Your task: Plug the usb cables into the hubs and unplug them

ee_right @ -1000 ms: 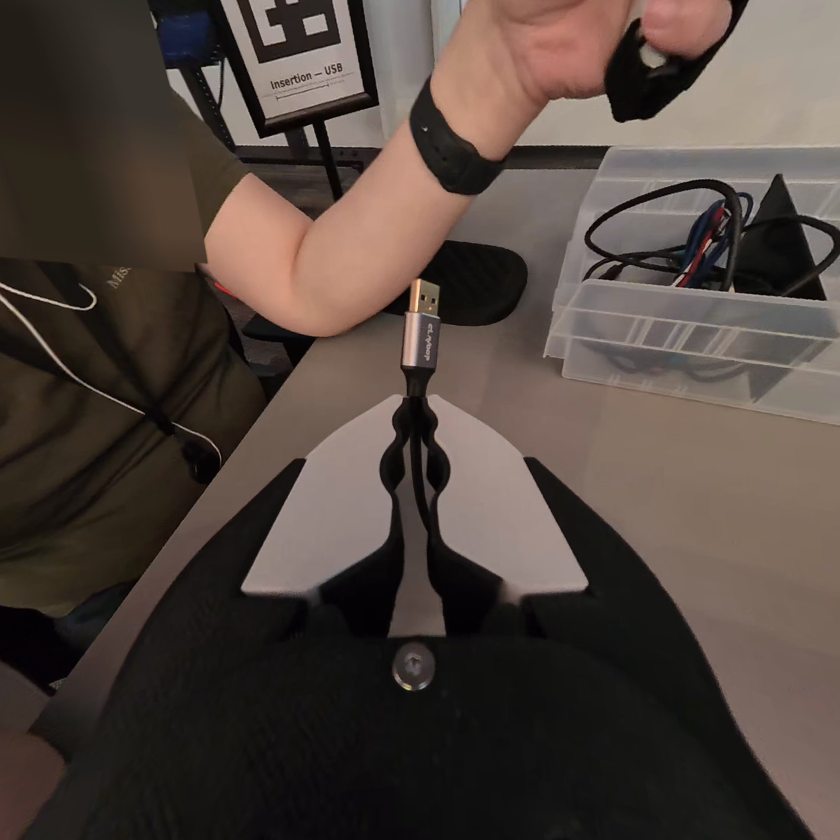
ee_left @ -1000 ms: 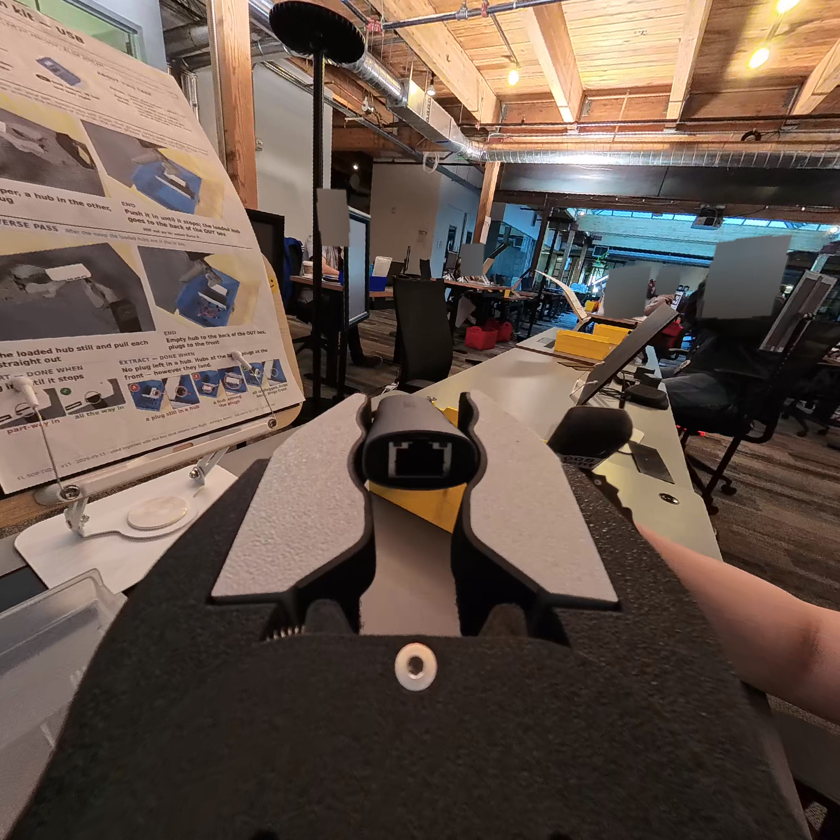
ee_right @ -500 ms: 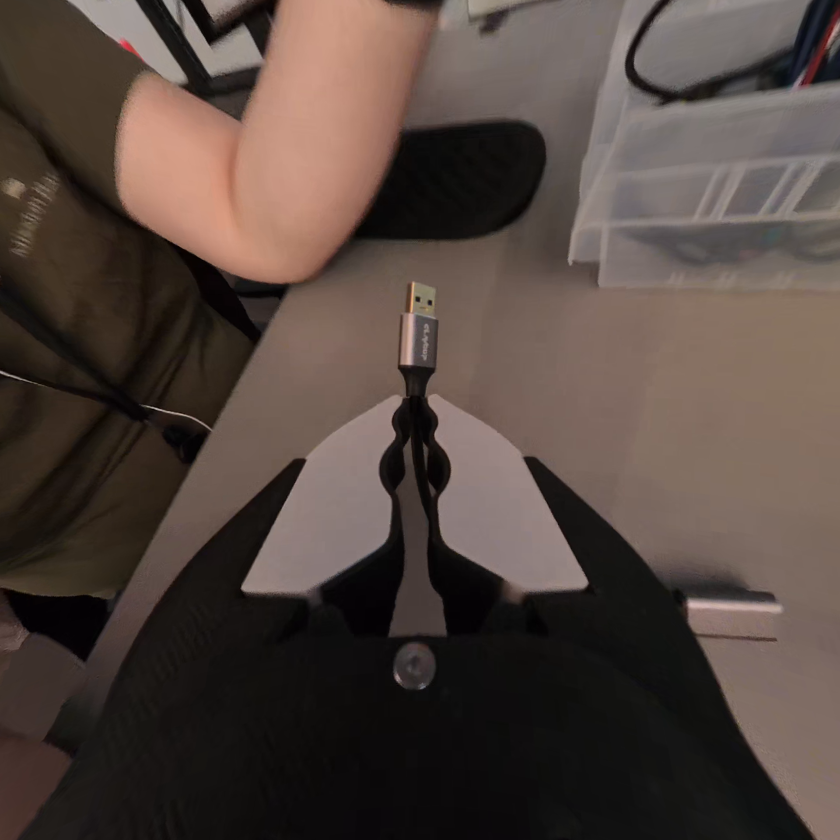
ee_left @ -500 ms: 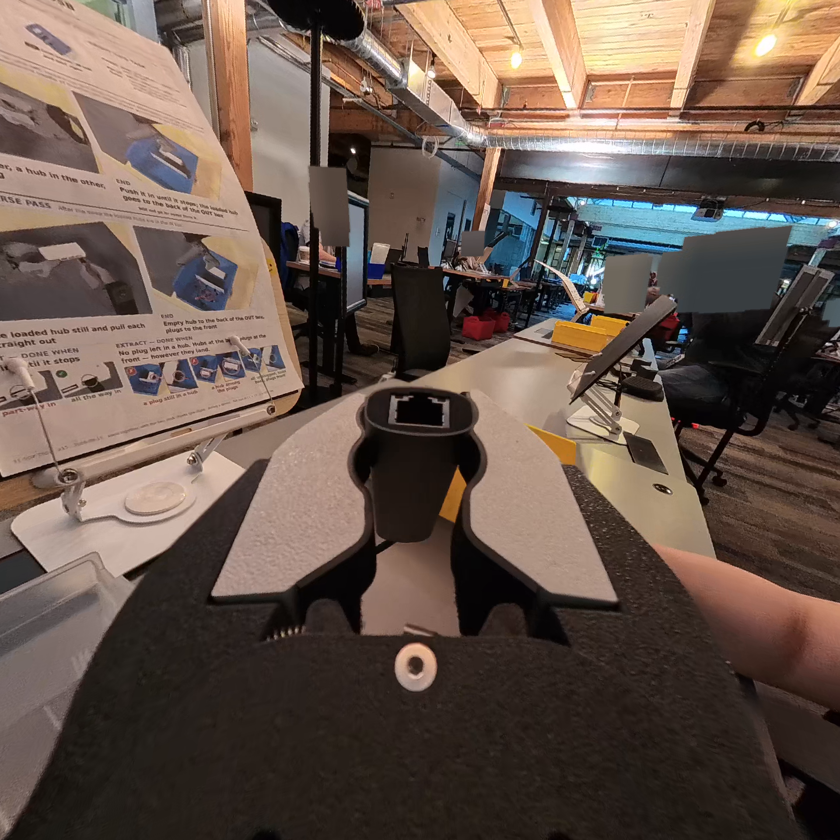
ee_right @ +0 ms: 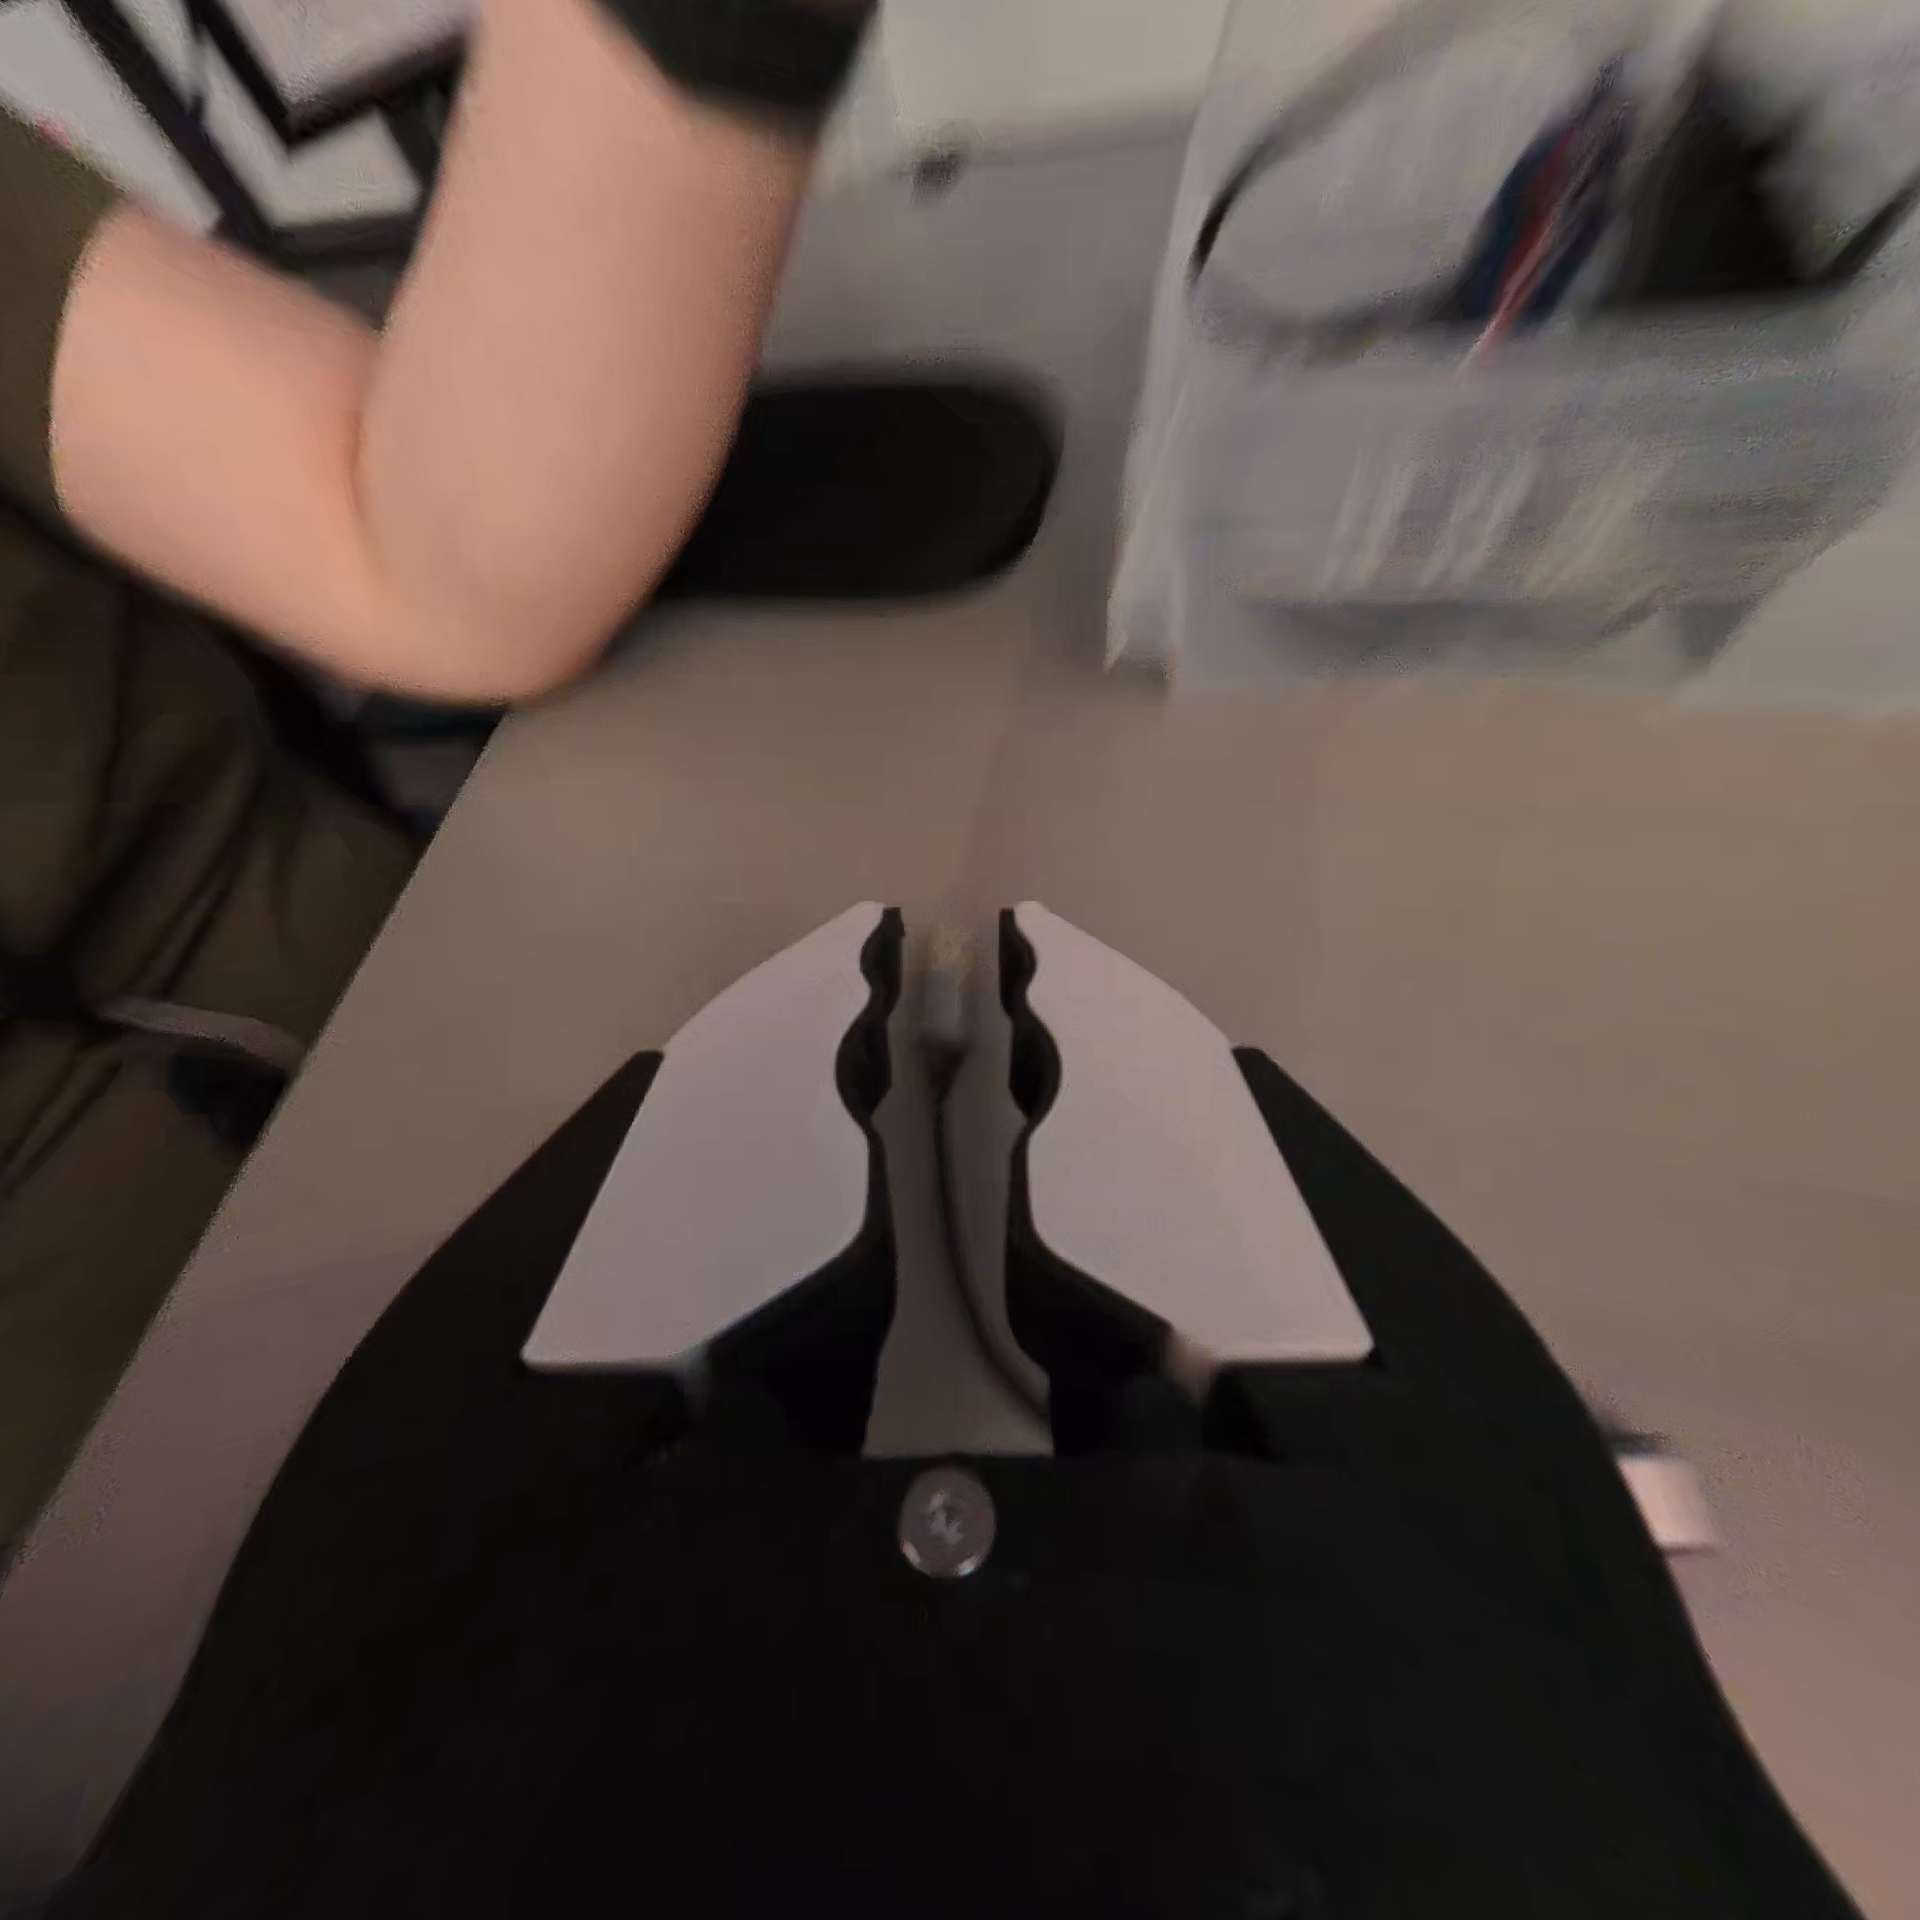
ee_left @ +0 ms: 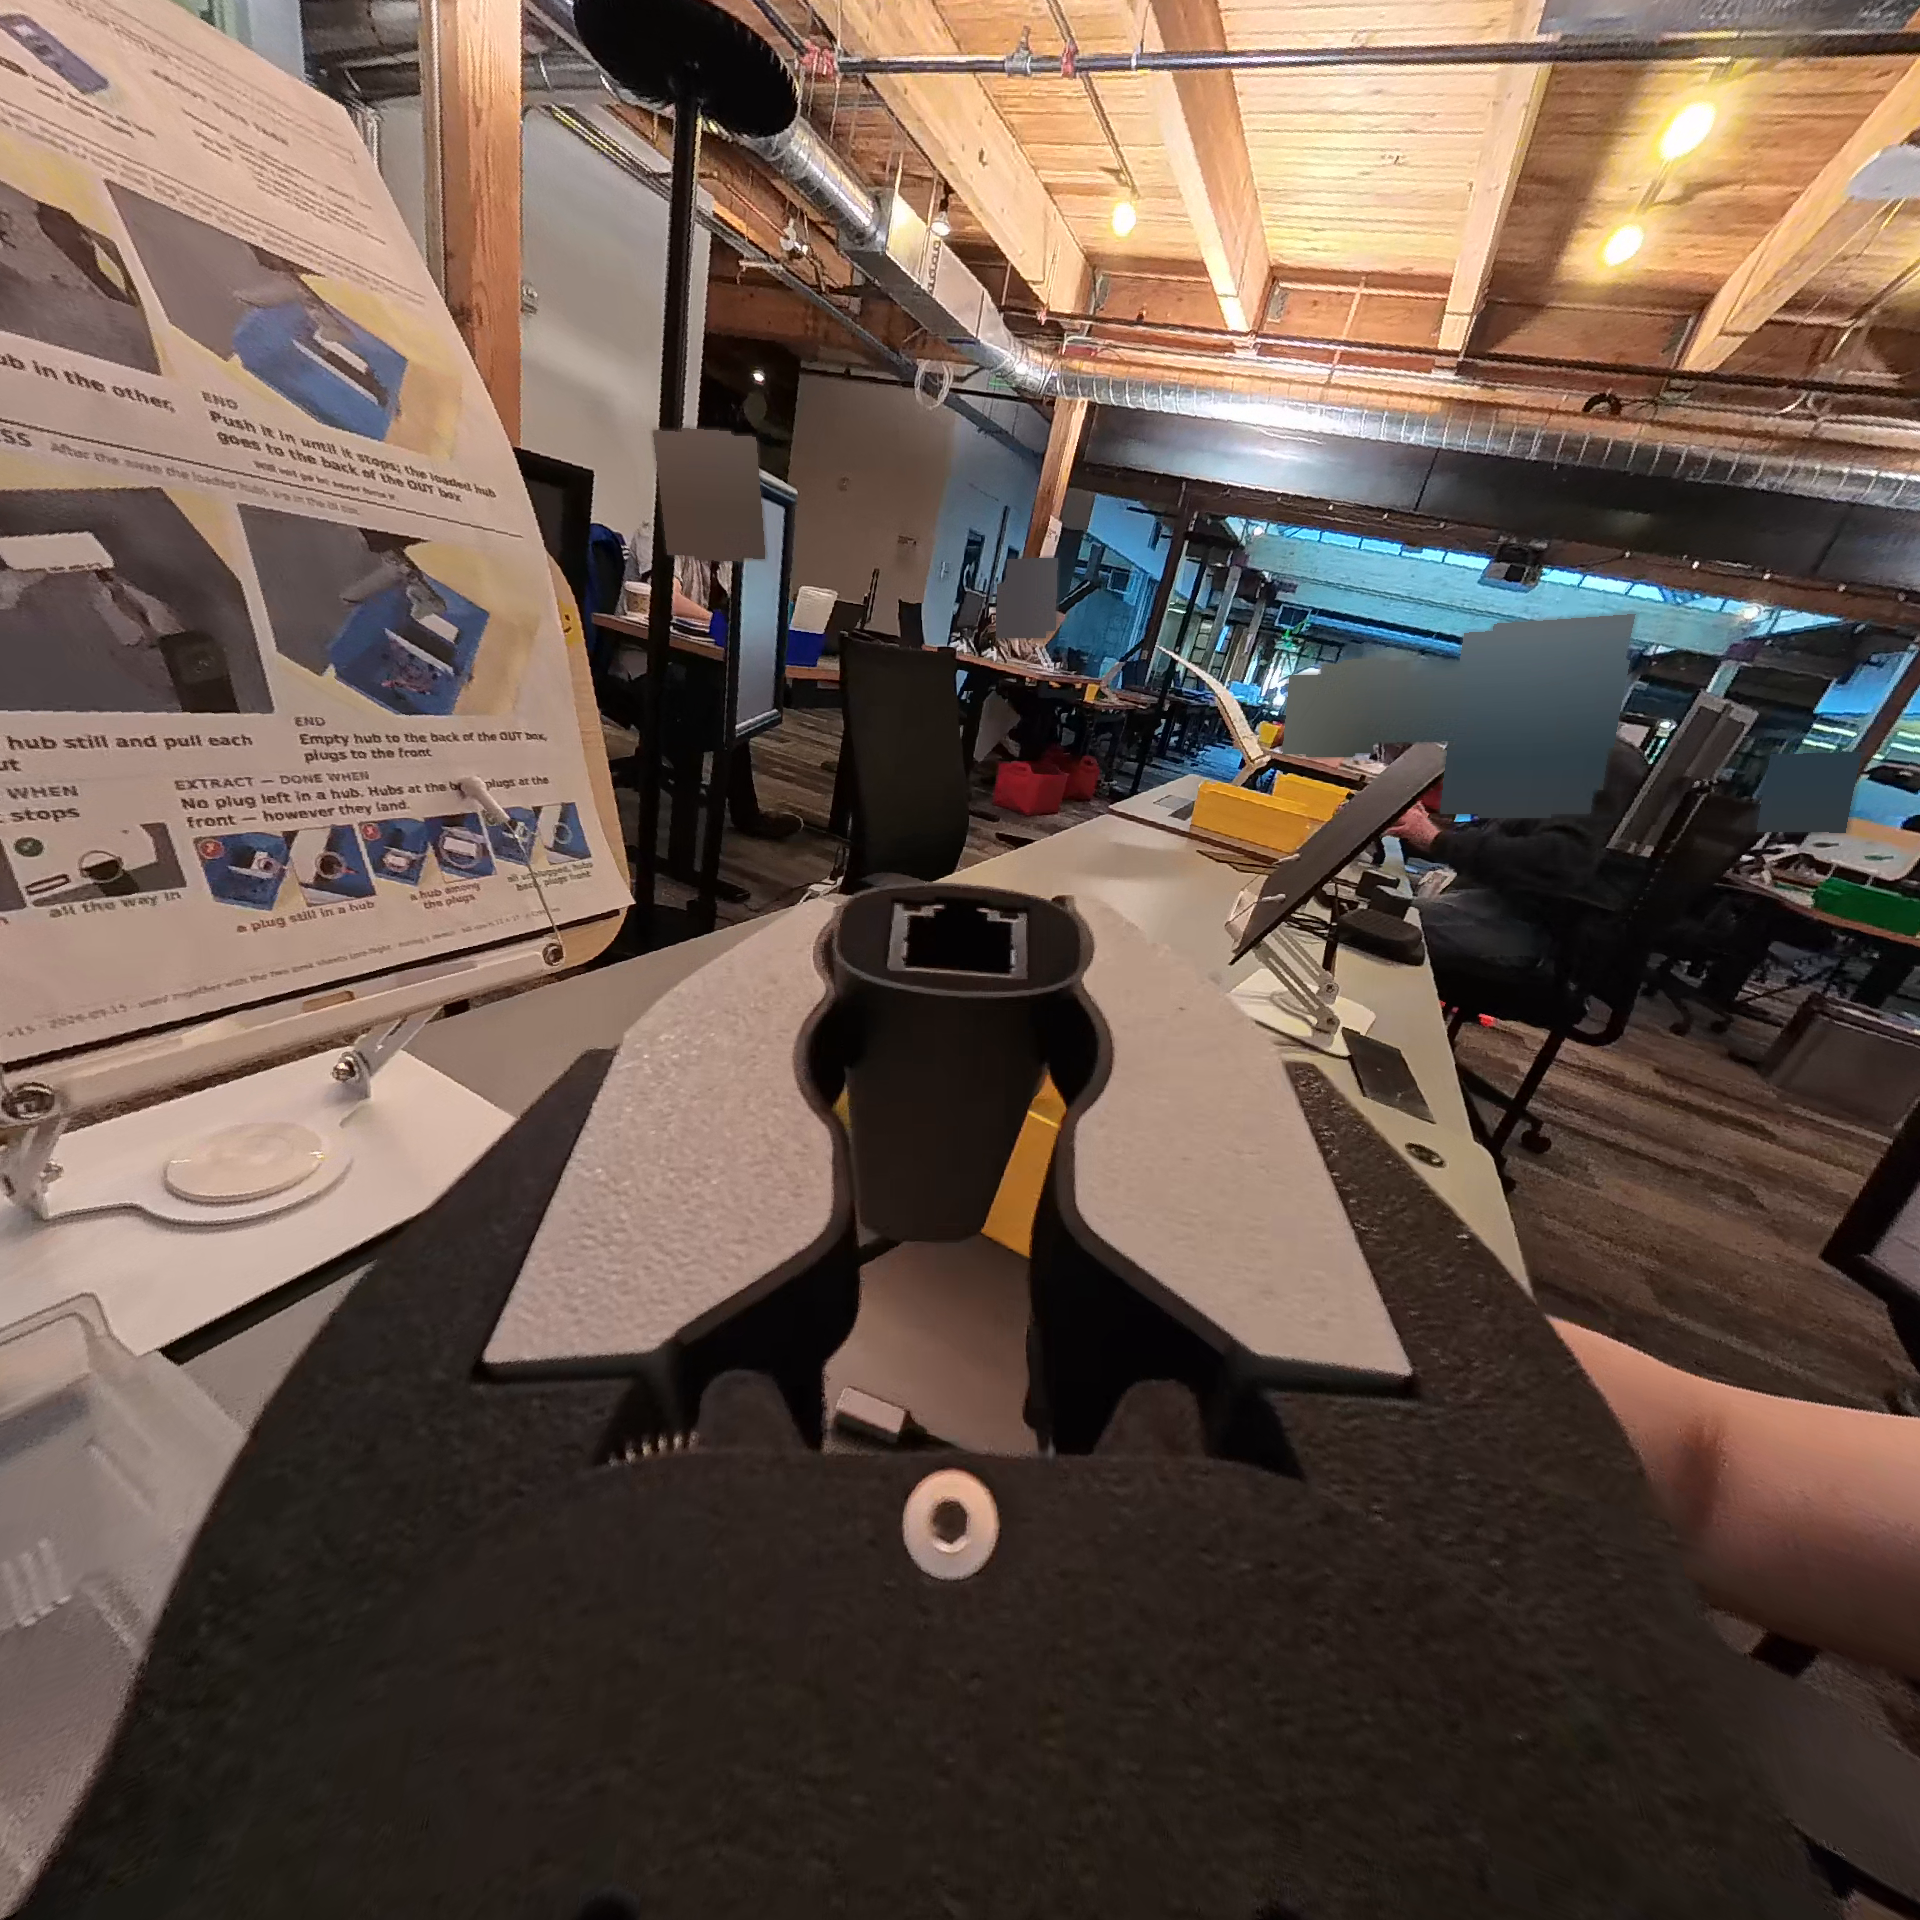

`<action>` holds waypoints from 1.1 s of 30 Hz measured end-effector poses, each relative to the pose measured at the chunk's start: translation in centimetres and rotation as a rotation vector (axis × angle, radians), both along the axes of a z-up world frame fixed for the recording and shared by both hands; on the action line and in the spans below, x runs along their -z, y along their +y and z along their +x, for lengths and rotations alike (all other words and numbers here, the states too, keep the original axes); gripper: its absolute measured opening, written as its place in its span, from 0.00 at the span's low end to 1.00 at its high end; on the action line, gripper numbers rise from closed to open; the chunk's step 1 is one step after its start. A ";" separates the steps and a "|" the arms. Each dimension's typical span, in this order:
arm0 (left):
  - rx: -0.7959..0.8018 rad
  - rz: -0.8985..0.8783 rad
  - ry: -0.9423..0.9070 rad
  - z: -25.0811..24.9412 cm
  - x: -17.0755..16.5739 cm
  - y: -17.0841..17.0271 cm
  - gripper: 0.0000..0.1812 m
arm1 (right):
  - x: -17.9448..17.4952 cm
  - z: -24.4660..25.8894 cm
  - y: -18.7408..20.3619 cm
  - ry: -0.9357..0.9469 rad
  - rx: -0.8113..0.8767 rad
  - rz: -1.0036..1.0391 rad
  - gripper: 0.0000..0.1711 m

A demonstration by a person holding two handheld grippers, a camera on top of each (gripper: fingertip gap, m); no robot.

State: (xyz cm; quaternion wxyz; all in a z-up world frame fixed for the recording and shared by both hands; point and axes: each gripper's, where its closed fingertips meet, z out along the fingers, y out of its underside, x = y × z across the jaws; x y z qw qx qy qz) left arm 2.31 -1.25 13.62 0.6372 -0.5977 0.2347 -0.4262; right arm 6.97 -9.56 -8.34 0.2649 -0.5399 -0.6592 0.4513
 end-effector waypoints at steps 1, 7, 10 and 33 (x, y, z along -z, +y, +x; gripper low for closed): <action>0.005 -0.008 -0.007 0.1 0.0 0.0 0.20 | -2.8 -0.4 1.4 0.133 0.087 0.113 0.12; 0.038 -0.042 -0.004 1.8 0.2 0.0 0.20 | -16.5 0.8 5.7 0.643 0.517 0.742 0.29; 0.052 -0.059 0.011 2.8 0.5 0.0 0.20 | -15.8 -1.1 6.9 0.609 0.524 0.814 0.37; 0.365 -0.072 0.408 8.0 6.1 -3.6 0.23 | -15.2 3.7 8.2 0.311 0.343 1.460 0.10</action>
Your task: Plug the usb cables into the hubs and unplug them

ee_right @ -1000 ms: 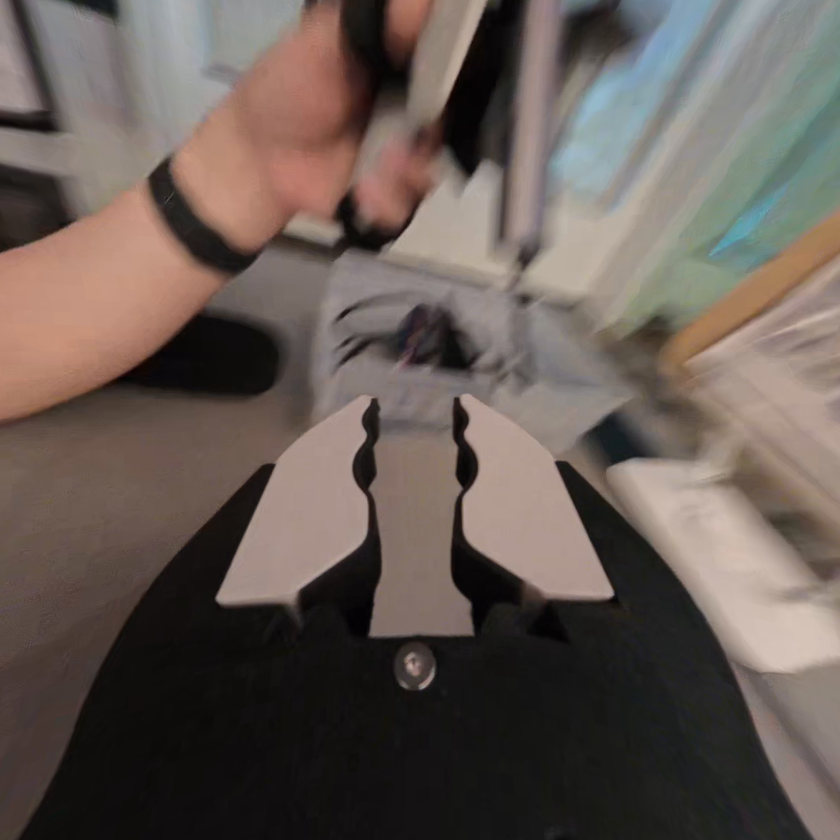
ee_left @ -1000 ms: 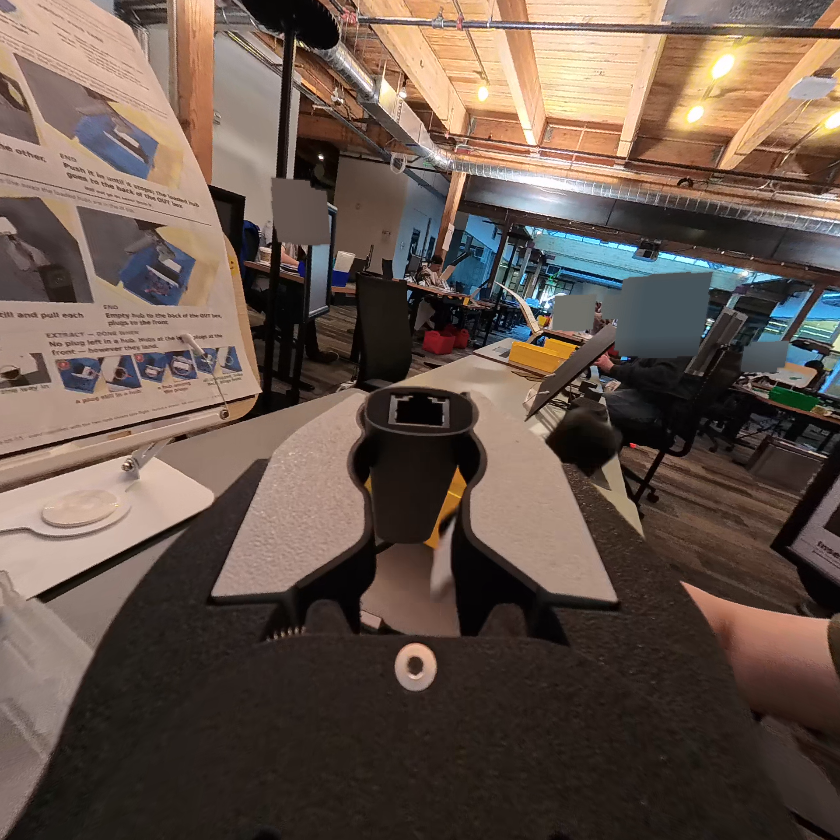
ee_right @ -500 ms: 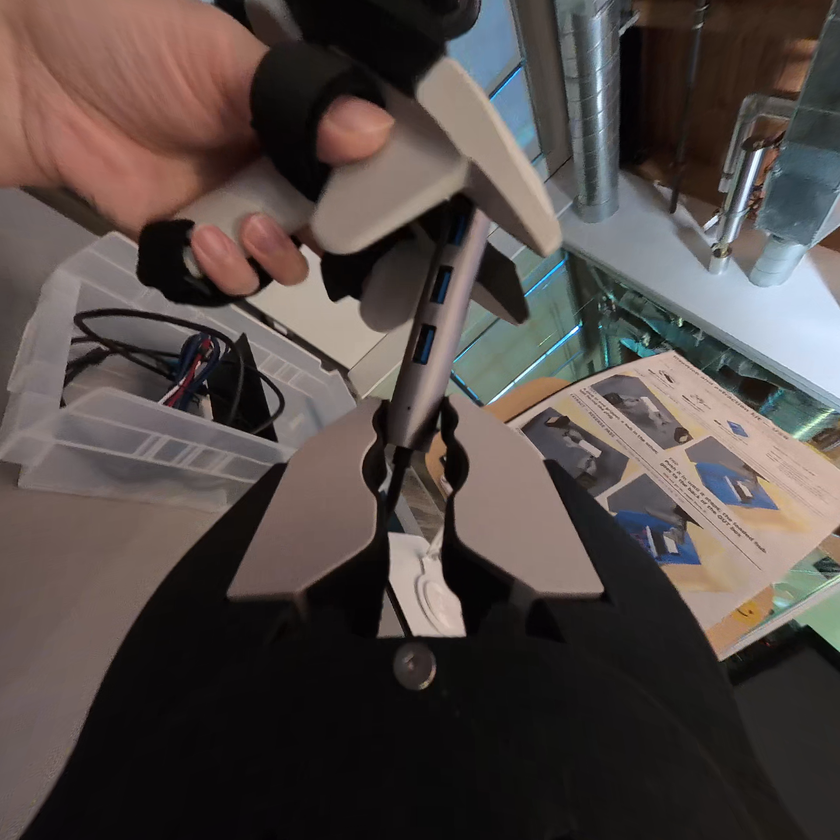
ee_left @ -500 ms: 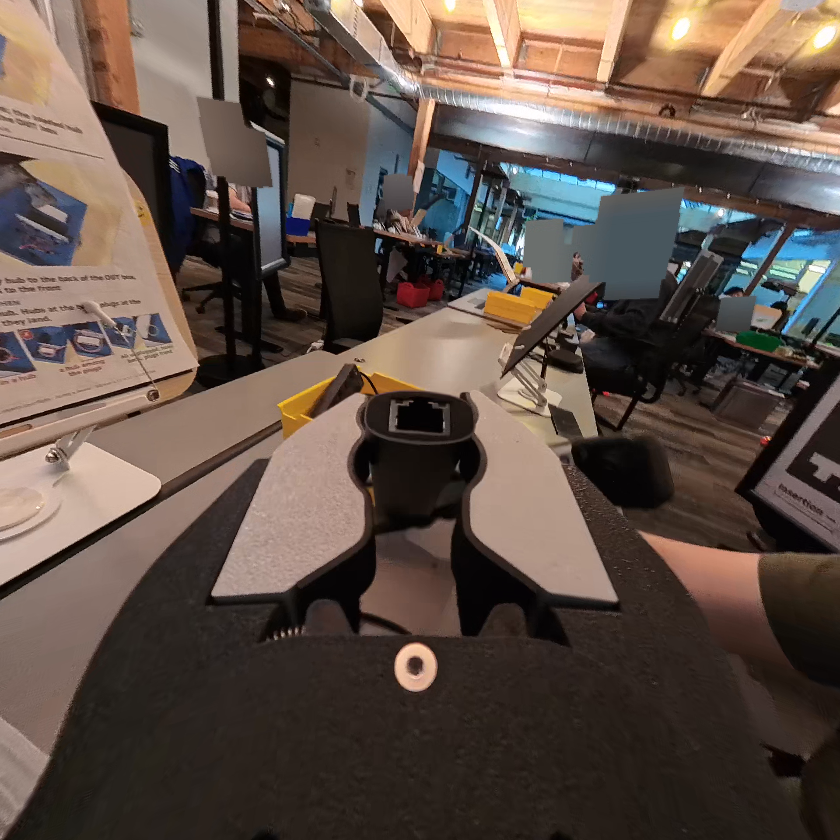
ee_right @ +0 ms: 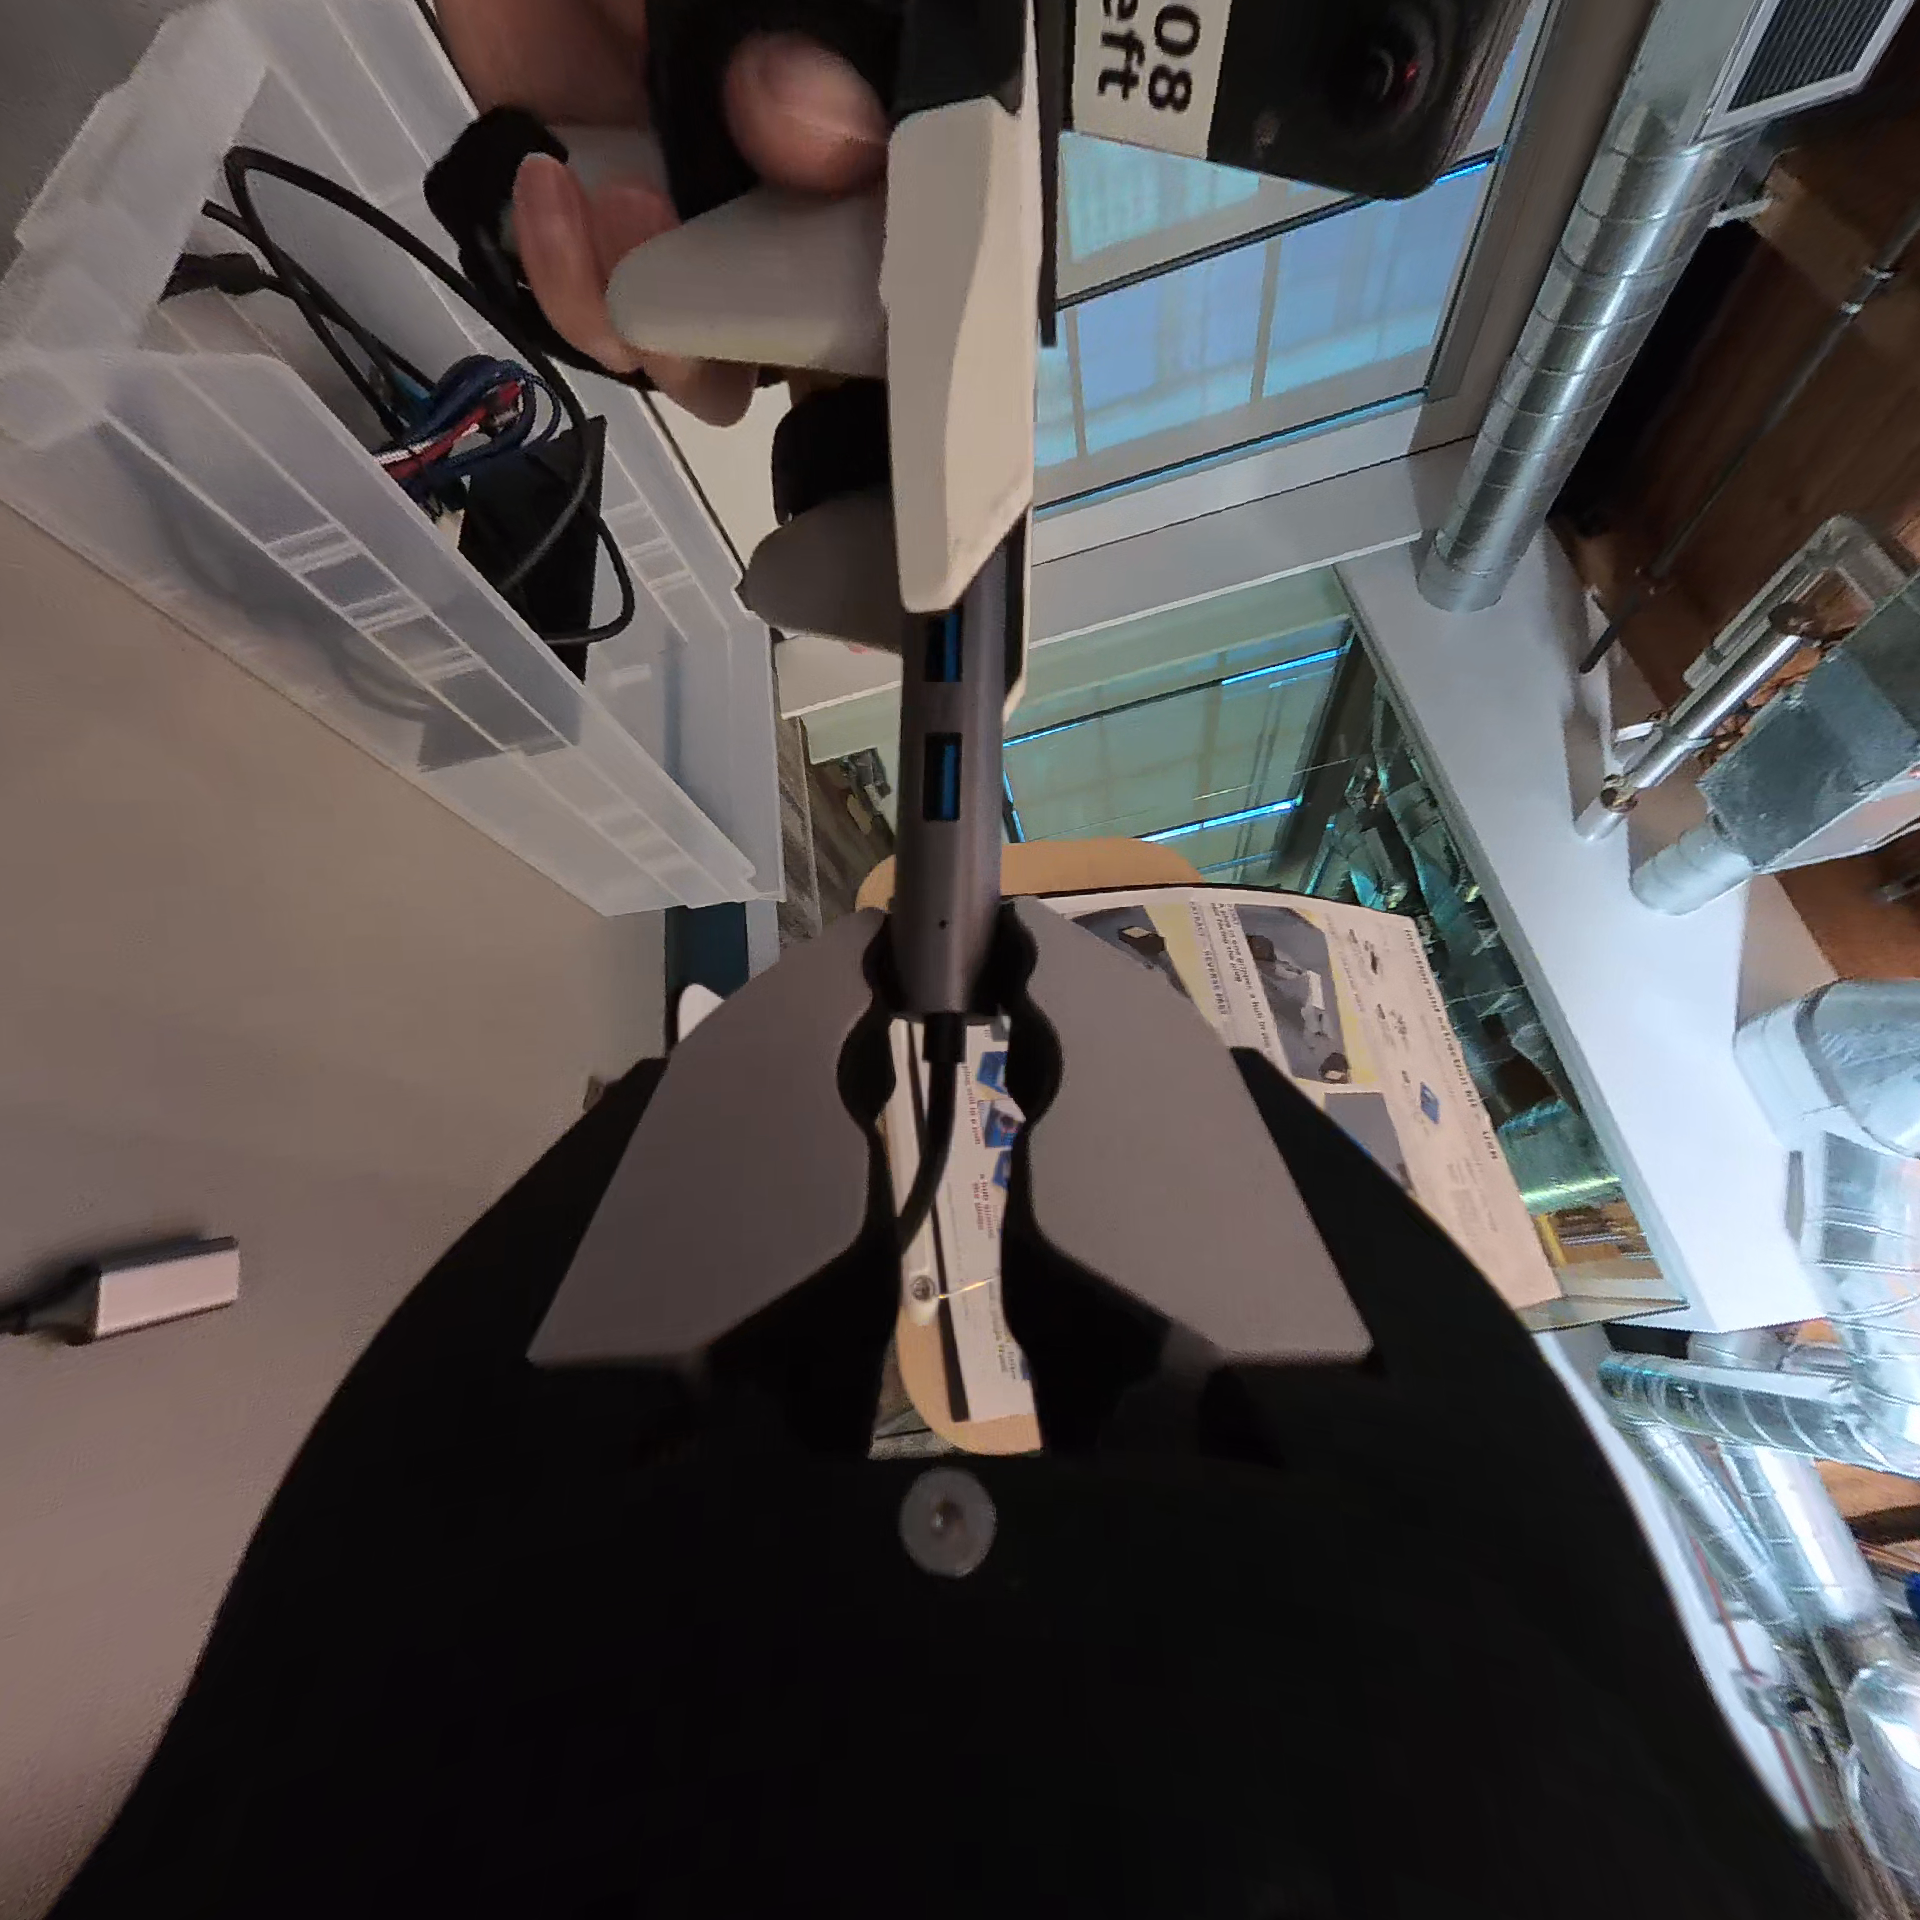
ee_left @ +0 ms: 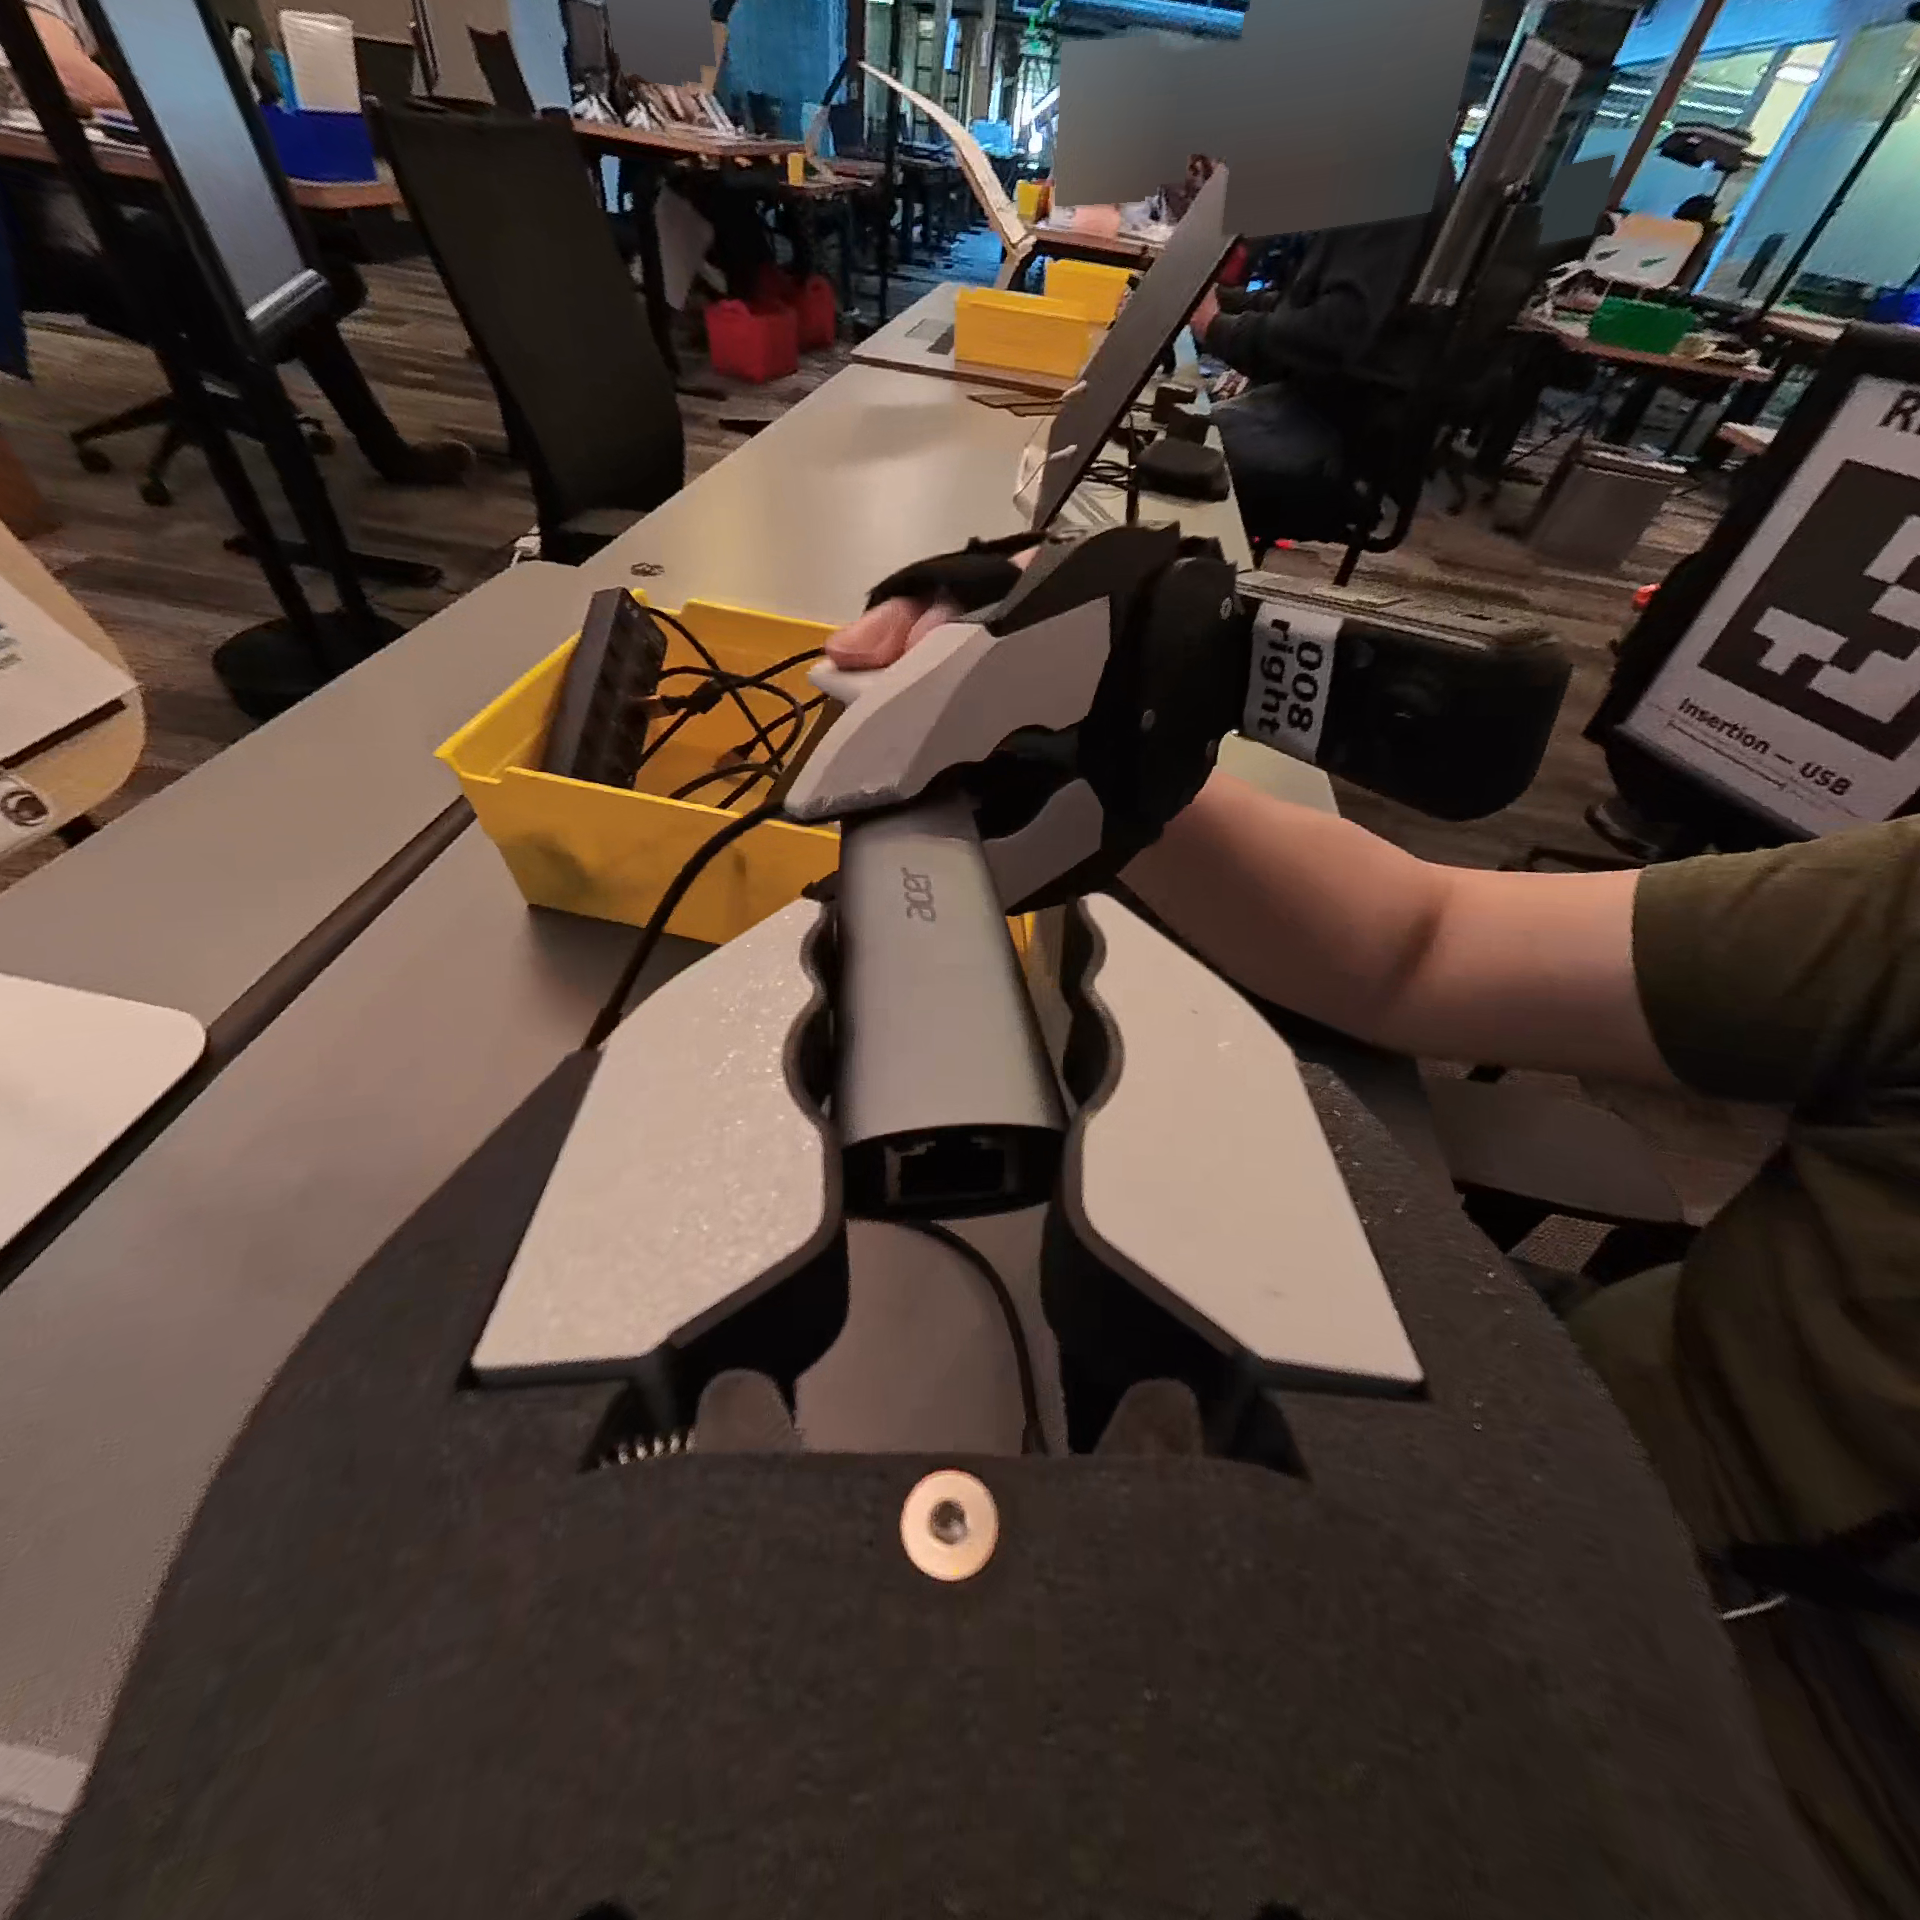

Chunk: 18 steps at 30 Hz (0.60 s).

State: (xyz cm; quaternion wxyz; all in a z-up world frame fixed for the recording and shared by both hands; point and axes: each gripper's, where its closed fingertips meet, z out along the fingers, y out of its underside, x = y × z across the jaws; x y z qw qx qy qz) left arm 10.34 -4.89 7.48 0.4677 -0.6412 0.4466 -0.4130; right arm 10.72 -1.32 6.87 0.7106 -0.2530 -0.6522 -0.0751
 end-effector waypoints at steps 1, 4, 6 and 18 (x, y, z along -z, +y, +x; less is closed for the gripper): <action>0.006 0.005 0.005 0.0 0.0 -0.1 0.23 | -0.2 0.1 -0.1 0.006 0.004 0.024 0.10; 0.004 0.055 0.027 -0.2 0.0 -0.3 0.23 | -0.7 0.1 -0.5 0.015 0.015 0.075 0.10; -0.012 0.098 0.024 -0.4 -0.2 -0.2 0.23 | -1.0 0.1 -0.9 0.025 0.008 0.096 0.10; -0.012 0.164 0.113 0.3 0.6 -0.6 0.23 | -1.0 0.5 -0.4 0.021 0.033 0.143 0.10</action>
